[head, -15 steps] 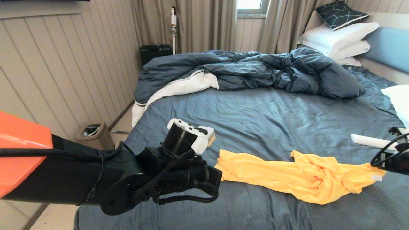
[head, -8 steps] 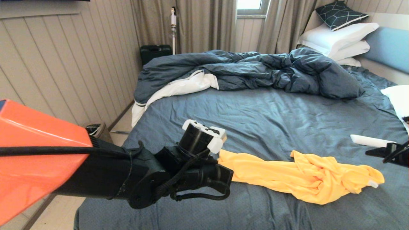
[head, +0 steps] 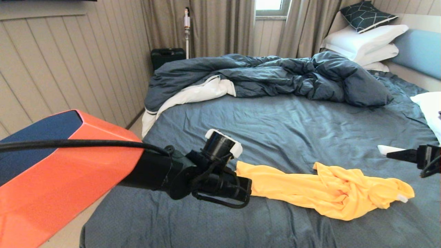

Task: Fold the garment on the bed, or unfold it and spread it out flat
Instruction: Unford the yellow T-shirt

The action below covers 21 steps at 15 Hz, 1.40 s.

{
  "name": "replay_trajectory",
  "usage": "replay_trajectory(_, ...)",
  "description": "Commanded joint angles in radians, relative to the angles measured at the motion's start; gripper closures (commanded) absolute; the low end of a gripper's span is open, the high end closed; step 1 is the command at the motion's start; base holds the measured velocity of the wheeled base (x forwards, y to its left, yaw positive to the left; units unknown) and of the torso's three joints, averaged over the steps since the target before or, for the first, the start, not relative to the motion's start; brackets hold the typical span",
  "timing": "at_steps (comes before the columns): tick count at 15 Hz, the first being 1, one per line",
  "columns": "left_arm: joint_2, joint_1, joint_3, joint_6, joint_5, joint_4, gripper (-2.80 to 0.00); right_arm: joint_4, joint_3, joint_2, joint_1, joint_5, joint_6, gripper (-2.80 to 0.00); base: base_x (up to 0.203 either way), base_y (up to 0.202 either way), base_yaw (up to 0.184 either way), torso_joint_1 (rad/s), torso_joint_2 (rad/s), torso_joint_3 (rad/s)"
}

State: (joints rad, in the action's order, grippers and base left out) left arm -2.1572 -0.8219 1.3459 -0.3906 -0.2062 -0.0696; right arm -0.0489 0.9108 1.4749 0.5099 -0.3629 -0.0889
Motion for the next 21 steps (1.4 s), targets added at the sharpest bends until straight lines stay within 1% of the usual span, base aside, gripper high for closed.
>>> replay_trajectory(1, -0.061, 0.051, 0.082, -0.04, -0.043, 0.027, -2.8, 0.0, -0.02, -0.06, 0.005, -0.014, -0.002, -2.8, 0.0, 0.0, 0.0, 0.0, 0.0, 0.0)
replay_trajectory(2, -0.087, 0.069, 0.111, -0.067, -0.05, 0.028, -2.8, -0.001, -0.03, -0.08, 0.005, -0.029, -0.002, -2.8, 0.0, 0.0, 0.0, 0.0, 0.0, 0.0)
replay_trajectory(5, -0.148, 0.086, 0.163, -0.084, -0.084, 0.04, -2.8, -0.028, -0.068, -0.139, -0.004, -0.053, -0.001, -2.8, 0.0, 0.0, 0.0, 0.0, 0.0, 0.0)
replay_trajectory(6, -0.17, 0.089, 0.185, -0.085, -0.087, 0.049, -2.8, -0.035, -0.079, -0.166, -0.009, -0.055, -0.002, 0.0, 0.0, 0.0, 0.0, 0.0, 0.0, 0.0)
replay_trajectory(8, -0.208, 0.093, 0.233, -0.085, -0.09, 0.081, -2.8, -0.041, -0.098, -0.219, -0.014, -0.062, -0.005, 0.0, 0.0, 0.0, 0.0, 0.0, 0.0, 0.0)
replay_trajectory(11, -0.218, 0.096, 0.281, -0.083, -0.086, 0.091, -2.8, -0.082, -0.106, -0.271, -0.013, -0.087, -0.011, 0.0, 0.0, 0.0, 0.0, 0.0, 0.0, 0.0)
replay_trajectory(14, -0.253, 0.096, 0.346, -0.083, -0.087, 0.133, -2.8, -0.085, -0.116, -0.292, -0.013, -0.096, -0.011, 0.0, 0.0, 0.0, 0.0, 0.0, 0.0, 0.0)
replay_trajectory(16, -0.277, 0.096, 0.385, -0.085, -0.079, 0.139, -2.8, -0.085, -0.118, -0.313, -0.014, -0.109, -0.01, 0.0, 0.0, 0.0, 0.0, 0.0, 0.0, 0.0)
replay_trajectory(19, -0.286, 0.101, 0.404, -0.08, -0.078, 0.167, -2.8, -0.088, -0.11, -0.326, -0.014, -0.116, -0.008, 0.0, 0.0, 0.0, 0.0, 0.0, 0.0, 0.0)
replay_trajectory(21, -0.286, 0.091, 0.404, -0.08, -0.081, 0.175, -2.8, -0.088, -0.109, -0.326, -0.014, -0.116, -0.008, 0.0, 0.0, 0.0, 0.0, 0.0, 0.0, 0.0)
